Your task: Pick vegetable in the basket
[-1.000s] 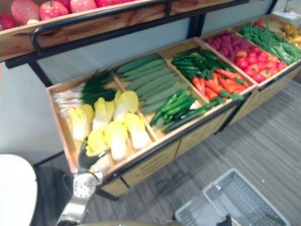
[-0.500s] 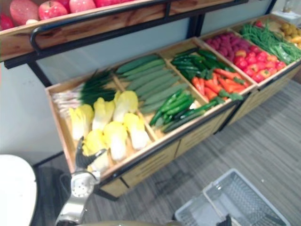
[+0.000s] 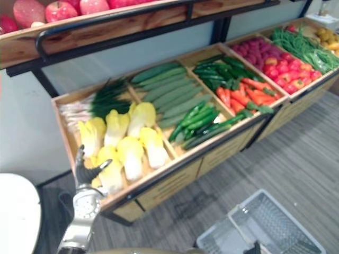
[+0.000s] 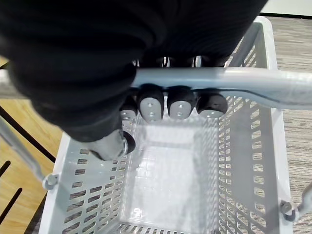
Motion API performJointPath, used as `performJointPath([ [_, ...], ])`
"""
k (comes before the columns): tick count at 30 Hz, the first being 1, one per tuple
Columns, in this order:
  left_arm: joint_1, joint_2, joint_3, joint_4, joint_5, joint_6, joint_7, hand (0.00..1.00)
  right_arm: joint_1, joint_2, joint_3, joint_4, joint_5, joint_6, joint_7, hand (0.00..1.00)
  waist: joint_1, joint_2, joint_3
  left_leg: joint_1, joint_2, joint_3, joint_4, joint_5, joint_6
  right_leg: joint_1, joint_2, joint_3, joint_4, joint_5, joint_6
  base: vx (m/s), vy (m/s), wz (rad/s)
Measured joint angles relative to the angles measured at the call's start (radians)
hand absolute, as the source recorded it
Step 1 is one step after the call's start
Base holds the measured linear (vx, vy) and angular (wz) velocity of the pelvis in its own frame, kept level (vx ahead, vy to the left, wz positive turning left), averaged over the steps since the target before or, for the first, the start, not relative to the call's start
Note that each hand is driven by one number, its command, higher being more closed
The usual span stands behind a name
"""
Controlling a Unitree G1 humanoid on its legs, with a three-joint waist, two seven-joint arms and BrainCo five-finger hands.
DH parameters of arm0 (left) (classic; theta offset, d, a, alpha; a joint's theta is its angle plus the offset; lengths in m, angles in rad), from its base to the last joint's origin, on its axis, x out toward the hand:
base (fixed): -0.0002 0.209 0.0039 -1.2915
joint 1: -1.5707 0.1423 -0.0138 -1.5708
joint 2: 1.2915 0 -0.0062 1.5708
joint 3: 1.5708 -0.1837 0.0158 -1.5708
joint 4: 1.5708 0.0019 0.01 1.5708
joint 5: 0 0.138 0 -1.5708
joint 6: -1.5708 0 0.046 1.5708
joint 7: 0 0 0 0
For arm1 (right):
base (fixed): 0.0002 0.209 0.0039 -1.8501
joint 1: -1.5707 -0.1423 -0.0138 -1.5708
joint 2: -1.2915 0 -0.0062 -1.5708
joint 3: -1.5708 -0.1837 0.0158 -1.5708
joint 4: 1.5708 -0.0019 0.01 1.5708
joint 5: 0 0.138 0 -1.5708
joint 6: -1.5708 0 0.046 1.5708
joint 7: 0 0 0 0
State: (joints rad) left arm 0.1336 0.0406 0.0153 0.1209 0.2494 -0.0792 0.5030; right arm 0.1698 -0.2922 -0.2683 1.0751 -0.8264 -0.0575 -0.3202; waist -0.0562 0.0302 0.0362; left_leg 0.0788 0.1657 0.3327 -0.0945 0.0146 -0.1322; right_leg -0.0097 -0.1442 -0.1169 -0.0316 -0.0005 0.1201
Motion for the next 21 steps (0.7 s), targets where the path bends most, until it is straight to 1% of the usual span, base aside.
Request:
performJointPath([
  [2, 0.013, 0.000, 0.000, 0.006, 0.001, 0.000, -0.002, 0.00, 0.000, 0.000, 0.001, 0.000, 0.000, 0.000, 0.000, 1.00, 0.000, -0.002, 0.000, 0.000, 0.000, -0.006, 0.000, 0.000, 0.000, 0.004, 0.000, -0.005, 0.000, 0.000, 0.000, 0.00, 0.000, 0.07],
  [8, 0.038, 0.000, 0.002, 0.126, 0.000, 0.002, -0.033, 0.00, 0.000, 0.000, 0.001, 0.000, 0.000, 0.000, 0.000, 1.00, 0.002, -0.003, 0.000, 0.000, 0.000, -0.013, 0.000, 0.002, 0.002, 0.009, 0.000, -0.010, -0.003, 0.000, 0.000, 0.00, 0.000, 0.02],
  [21, 0.050, 0.000, 0.002, 0.213, -0.011, 0.003, -0.048, 0.00, 0.000, 0.011, 0.001, 0.000, 0.000, 0.003, 0.000, 1.00, 0.001, -0.007, 0.001, 0.000, 0.002, -0.009, 0.000, 0.000, 0.000, 0.012, 0.002, -0.009, -0.013, 0.000, 0.000, 0.00, 0.000, 0.00],
])
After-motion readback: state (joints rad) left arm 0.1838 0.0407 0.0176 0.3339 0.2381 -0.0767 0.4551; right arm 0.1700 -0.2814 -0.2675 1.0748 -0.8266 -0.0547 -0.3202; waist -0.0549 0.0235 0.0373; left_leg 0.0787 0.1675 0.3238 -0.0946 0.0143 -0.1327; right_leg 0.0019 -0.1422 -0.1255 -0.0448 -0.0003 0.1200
